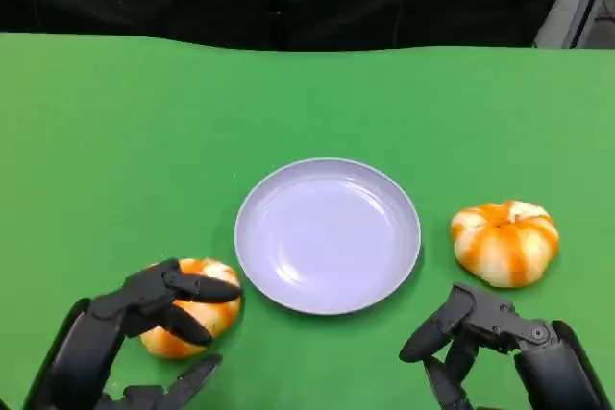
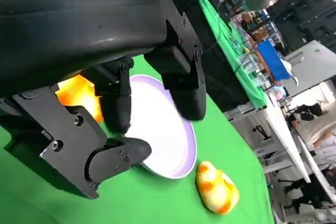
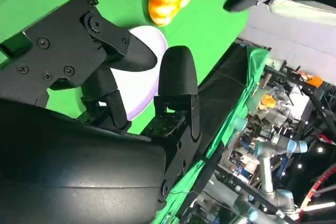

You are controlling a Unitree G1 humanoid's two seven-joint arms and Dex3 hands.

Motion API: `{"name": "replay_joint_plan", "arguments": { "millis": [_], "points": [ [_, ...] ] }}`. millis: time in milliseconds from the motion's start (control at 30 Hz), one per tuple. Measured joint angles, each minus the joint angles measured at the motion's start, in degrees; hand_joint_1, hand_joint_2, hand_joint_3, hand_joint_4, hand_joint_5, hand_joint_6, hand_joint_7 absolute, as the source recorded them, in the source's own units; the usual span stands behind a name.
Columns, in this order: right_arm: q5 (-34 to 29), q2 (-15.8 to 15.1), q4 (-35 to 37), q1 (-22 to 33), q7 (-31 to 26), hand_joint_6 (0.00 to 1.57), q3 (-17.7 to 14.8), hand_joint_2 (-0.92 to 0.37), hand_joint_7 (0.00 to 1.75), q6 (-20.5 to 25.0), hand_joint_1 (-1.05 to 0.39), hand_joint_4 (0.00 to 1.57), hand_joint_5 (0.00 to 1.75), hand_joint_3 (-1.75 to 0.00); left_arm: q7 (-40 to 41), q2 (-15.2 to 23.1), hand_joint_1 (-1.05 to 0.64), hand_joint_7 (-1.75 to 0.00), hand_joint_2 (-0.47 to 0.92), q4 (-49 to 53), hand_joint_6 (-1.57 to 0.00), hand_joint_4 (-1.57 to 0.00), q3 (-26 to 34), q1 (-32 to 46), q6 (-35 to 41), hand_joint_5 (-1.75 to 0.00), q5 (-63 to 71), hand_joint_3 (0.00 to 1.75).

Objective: Grasp the bread from the table and place it into the plate.

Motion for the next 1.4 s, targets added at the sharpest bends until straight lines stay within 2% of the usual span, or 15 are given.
{"name": "replay_joint_plan", "arguments": {
  "millis": [167, 200, 233, 267, 367, 500, 700, 967, 1300, 1400],
  "points": [
    [0.0, 0.0, 0.1, 0.0, 0.0, 0.74, 0.0, -0.43, 1.19, 0.1, -0.14, 0.85, 1.60, -1.18, 0.0, 0.0, -0.11, -0.48, 0.68, -0.1, -0.58, -0.56, 0.0, 0.0, 0.3, -1.03, 0.0, 0.64],
    [0.0, 0.0, 0.1, 0.0, 0.0, 0.74, 0.0, -0.43, 1.19, 0.1, -0.14, 0.84, 1.60, -1.18, 0.0, 0.0, -0.15, -0.43, 0.67, -0.1, -0.50, -0.47, 0.0, 0.0, 0.3, -0.98, 0.0, 0.61],
    [0.0, 0.0, 0.1, 0.0, 0.0, 0.74, 0.0, -0.43, 1.19, 0.1, -0.13, 0.83, 1.59, -1.18, 0.0, 0.0, -0.24, -0.29, 0.76, -0.1, -0.36, -0.32, 0.0, 0.0, 0.3, -0.84, 0.0, 0.39],
    [-0.1, 0.2, 0.1, 0.0, -0.1, 0.74, 0.1, -0.43, 1.19, 0.1, -0.12, 0.83, 1.58, -1.18, 0.0, 0.4, -0.31, -0.16, 0.85, -1.1, -0.30, -0.23, 0.0, -0.2, 2.2, -0.71, 2.8, 0.18],
    [-1.0, 0.5, 0.4, -0.4, -0.2, 0.74, 0.7, -0.42, 1.20, 0.3, -0.11, 0.82, 1.56, -1.19, -0.2, 4.3, -0.47, -0.04, 0.91, -3.9, -0.25, -0.14, -0.4, -2.8, 11.6, -0.54, 17.3, 0.03],
    [-1.6, 0.9, 0.9, -0.7, -0.3, 0.73, 1.3, -0.43, 1.20, 0.3, -0.12, 0.83, 1.58, -1.18, -0.6, 6.6, -0.54, -0.01, 0.92, -7.1, -0.21, -0.11, -4.4, -7.9, 21.8, -0.50, 36.0, 0.01],
    [-1.6, 1.2, 1.1, -1.0, -0.4, 0.72, 1.3, -0.45, 1.21, 0.4, -0.14, 0.84, 1.59, -1.13, -3.8, 6.6, -0.60, 0.00, 0.92, -10.2, -0.17, -0.05, -9.3, -10.5, 29.9, -0.50, 45.7, 0.01],
    [-1.6, 1.2, 1.1, -1.0, -0.4, 0.72, 1.3, -0.46, 1.21, 0.4, -0.14, 0.84, 1.58, -1.12, -4.4, 6.6, -0.60, 0.00, 0.92, -10.8, -0.16, -0.03, -10.9, -10.6, 32.5, -0.53, 47.0, 0.01],
    [-1.5, 1.1, 0.8, -0.7, -0.3, 0.73, 1.2, -0.43, 1.21, 1.2, -0.12, 0.85, 1.61, -1.17, -7.3, 6.6, -0.63, 0.00, 0.91, -9.2, -0.09, 0.00, -15.8, -13.7, 37.7, -0.42, 55.7, 0.00],
    [-1.5, 1.1, 0.6, -0.3, -0.3, 0.73, 1.2, -0.42, 1.20, 1.5, -0.12, 0.84, 1.59, -1.18, -7.4, 6.6, -0.64, -0.02, 0.92, -8.2, -0.12, -0.06, -16.8, -14.1, 38.6, -0.44, 56.3, 0.01]
  ]
}}
